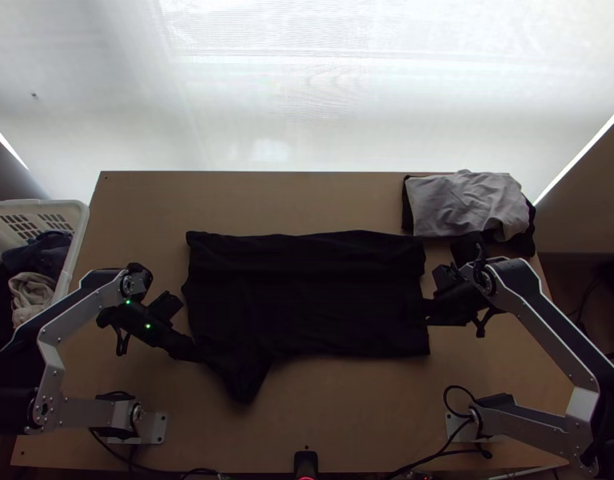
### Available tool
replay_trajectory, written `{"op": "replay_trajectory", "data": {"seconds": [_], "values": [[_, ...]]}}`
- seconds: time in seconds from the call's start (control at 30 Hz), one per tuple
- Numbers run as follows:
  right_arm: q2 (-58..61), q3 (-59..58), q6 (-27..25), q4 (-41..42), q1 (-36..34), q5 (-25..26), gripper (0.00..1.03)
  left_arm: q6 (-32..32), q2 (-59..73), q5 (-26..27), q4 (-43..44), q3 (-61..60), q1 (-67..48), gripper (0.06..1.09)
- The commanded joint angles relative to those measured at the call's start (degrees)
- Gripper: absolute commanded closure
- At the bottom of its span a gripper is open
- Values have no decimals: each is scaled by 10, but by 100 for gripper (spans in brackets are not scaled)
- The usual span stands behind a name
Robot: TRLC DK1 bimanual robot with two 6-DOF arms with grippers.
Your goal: Fold the t-shirt
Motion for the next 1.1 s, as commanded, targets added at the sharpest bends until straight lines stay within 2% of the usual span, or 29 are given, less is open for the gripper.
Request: {"op": "replay_trajectory", "data": {"seconds": [0.0,0.23,0.33,0.4,0.43,0.5,0.57,0.7,0.83,1.07], "values": [[1,1,-2,4,-4,1,4,-15,39,-5,34,20,-5,11],[1,0,-1,7,-3,1,4,-29,67,6,36,45,-50,13],[1,0,-2,8,-4,1,4,-30,70,26,35,41,-65,32],[1,0,-3,8,-4,1,4,-30,61,30,31,36,-71,51],[1,-1,-4,8,-5,1,4,-29,57,30,29,33,-72,65],[5,-5,-2,8,-16,1,4,-23,49,29,28,30,-72,105],[23,-15,2,8,-38,0,4,-3,41,28,26,24,-75,105],[42,-38,11,11,-60,-49,4,7,28,28,25,24,-72,105],[67,-64,0,26,-83,-49,4,11,26,28,20,26,-60,105],[59,-91,22,16,-89,-50,4,24,26,27,-2,42,-37,105]]}}
